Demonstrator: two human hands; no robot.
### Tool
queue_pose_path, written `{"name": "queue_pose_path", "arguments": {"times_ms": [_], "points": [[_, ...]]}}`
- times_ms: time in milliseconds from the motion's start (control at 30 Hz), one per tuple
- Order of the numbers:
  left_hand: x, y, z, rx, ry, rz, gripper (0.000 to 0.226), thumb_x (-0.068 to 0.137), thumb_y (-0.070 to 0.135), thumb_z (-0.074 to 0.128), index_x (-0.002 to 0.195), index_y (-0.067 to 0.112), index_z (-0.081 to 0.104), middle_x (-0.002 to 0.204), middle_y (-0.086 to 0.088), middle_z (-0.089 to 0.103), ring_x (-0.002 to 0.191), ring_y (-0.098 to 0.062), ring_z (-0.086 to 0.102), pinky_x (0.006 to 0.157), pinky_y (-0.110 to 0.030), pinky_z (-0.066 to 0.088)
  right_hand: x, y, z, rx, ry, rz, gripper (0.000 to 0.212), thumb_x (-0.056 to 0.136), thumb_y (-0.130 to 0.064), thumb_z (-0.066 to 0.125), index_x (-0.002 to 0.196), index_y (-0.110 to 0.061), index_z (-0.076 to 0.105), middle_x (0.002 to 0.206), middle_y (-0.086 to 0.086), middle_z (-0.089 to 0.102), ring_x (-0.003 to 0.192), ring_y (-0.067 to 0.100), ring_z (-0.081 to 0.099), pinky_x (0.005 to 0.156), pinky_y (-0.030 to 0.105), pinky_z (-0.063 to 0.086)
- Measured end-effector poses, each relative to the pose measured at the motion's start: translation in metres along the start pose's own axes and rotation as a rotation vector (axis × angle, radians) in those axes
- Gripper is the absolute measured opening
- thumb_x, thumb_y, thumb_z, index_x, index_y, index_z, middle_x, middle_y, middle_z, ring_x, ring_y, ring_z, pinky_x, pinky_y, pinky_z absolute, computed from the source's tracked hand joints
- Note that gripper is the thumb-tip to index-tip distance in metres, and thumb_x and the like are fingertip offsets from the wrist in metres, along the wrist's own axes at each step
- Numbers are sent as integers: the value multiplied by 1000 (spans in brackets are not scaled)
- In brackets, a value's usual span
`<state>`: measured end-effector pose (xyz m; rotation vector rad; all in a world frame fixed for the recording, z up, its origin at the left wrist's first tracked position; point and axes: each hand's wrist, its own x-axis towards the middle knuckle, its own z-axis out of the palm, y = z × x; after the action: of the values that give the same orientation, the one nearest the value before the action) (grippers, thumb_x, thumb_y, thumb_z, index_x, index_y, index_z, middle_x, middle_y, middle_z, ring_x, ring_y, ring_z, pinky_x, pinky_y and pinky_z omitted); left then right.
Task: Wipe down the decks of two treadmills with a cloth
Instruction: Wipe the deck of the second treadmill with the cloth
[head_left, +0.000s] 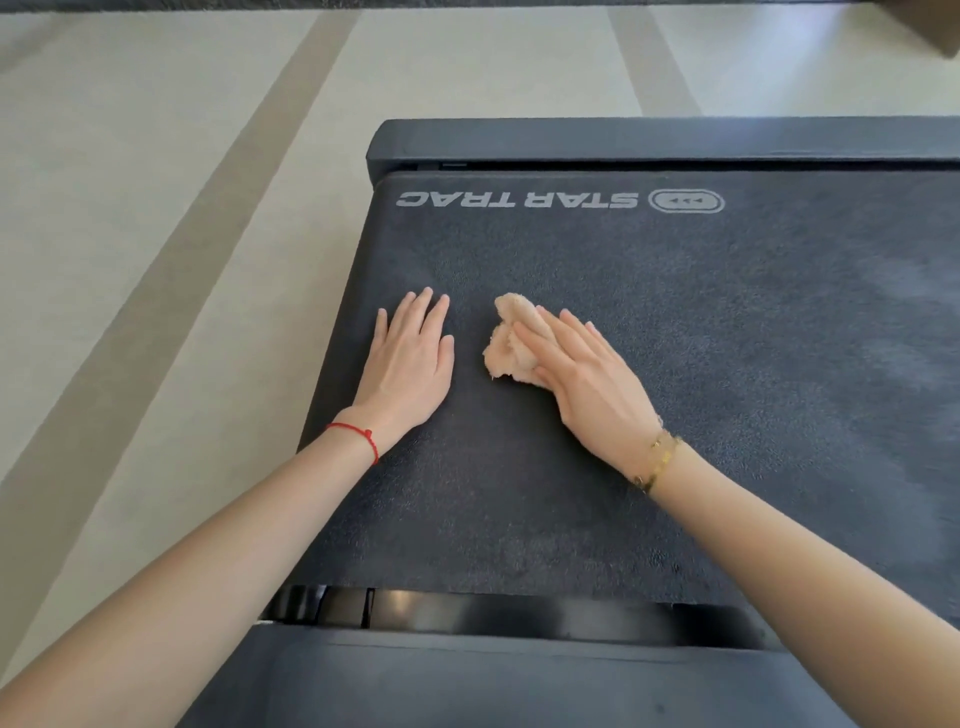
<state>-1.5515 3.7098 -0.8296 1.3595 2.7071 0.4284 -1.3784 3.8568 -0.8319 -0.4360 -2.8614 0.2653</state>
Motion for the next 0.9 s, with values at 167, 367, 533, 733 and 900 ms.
{"name": "queue_pose_path", "arguments": {"times_ms": [167,367,533,733,900], "points": [[26,-3,4,24,16,-62,54,107,31,27,157,15,17,165,-5,12,153,-21,4,124,-44,2,85,45,2,76,24,184,67,101,-4,36,156,-30,8,161,-1,23,148,36,15,122,44,9],[52,-2,11,101,42,-102,56,106,33,23,158,17,11,165,-5,9,153,-21,2,124,-46,3,122,42,12,97,39,-85,61,102,-9,39,155,-29,17,158,-4,29,144,31,26,120,42,14],[54,-5,18,161,49,-91,61,101,39,12,158,17,8,166,-5,7,153,-21,1,124,-46,5,155,75,14,190,-51,-206,54,102,-10,42,153,-23,27,156,1,33,147,33,21,121,45,17],[54,0,17,184,62,-105,62,100,41,6,158,18,9,166,-2,7,153,-19,1,124,-45,8,259,71,35,193,19,29,58,99,-6,36,152,-28,23,148,4,43,142,36,28,119,46,17],[53,-6,15,186,56,-106,63,99,42,4,158,19,8,166,-2,7,153,-17,1,125,-43,7,255,48,47,184,52,-226,67,93,2,40,148,-35,29,144,-4,46,117,31,47,104,43,37]]}}
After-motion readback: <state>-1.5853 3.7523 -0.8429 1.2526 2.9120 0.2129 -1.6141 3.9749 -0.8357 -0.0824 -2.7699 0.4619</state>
